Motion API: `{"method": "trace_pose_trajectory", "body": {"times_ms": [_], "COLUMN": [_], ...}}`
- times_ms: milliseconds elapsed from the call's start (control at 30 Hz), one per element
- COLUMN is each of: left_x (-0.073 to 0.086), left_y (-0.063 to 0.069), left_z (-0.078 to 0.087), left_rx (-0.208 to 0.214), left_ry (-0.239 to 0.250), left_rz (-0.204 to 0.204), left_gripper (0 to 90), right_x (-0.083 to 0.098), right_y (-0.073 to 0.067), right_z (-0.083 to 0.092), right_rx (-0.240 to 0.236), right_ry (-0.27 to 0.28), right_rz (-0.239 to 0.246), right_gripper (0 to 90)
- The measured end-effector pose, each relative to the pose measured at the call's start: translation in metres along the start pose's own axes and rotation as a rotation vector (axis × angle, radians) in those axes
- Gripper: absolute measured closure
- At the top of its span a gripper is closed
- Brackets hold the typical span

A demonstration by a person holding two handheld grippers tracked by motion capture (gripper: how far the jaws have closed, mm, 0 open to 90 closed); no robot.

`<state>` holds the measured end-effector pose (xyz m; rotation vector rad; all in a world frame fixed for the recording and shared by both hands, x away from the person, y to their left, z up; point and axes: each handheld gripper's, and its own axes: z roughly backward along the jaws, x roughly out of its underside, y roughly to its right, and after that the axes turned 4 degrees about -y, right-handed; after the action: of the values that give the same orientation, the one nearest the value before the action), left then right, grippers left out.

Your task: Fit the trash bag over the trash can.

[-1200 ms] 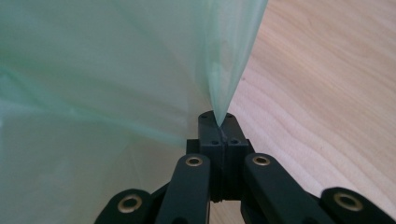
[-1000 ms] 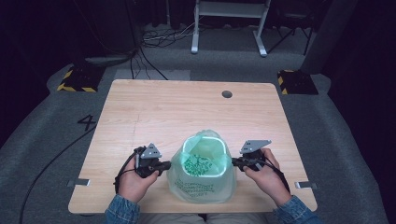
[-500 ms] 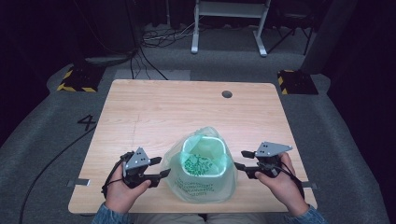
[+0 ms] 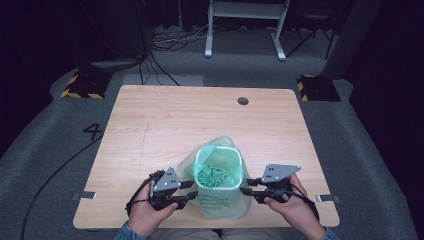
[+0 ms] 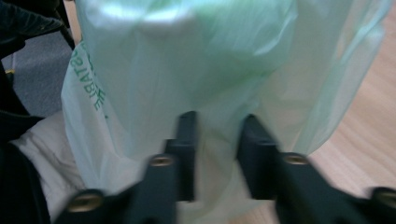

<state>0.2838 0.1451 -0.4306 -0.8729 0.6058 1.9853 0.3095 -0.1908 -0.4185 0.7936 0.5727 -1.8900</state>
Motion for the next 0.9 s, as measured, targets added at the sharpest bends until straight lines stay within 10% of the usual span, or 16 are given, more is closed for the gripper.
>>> {"method": "trace_pose_trajectory", "body": {"times_ms": [100,400,600,900], "left_x": [0.001,0.008,0.005,-0.008], "left_y": [0.0,-0.003,0.006,0.022], "left_z": [-0.001,0.0,0.001,-0.001], "left_rx": [0.007,0.01,0.054,0.02], "left_ry": [-0.016,-0.054,-0.055,-0.015], "left_rz": [0.003,0.031,0.016,0.07], "left_gripper": [89.6,90.0,39.0,37.3], "right_x": [0.003,0.018,0.024,0.015], "right_y": [0.0,0.0,-0.005,-0.019], "right_z": [-0.004,-0.015,-0.019,-0.012], "right_rx": [-0.002,-0.005,0.011,0.037], "right_ry": [-0.028,-0.079,-0.093,-0.072], "right_rz": [-0.005,-0.018,-0.008,0.035], "right_gripper": [90.0,90.0,90.0,90.0]}}
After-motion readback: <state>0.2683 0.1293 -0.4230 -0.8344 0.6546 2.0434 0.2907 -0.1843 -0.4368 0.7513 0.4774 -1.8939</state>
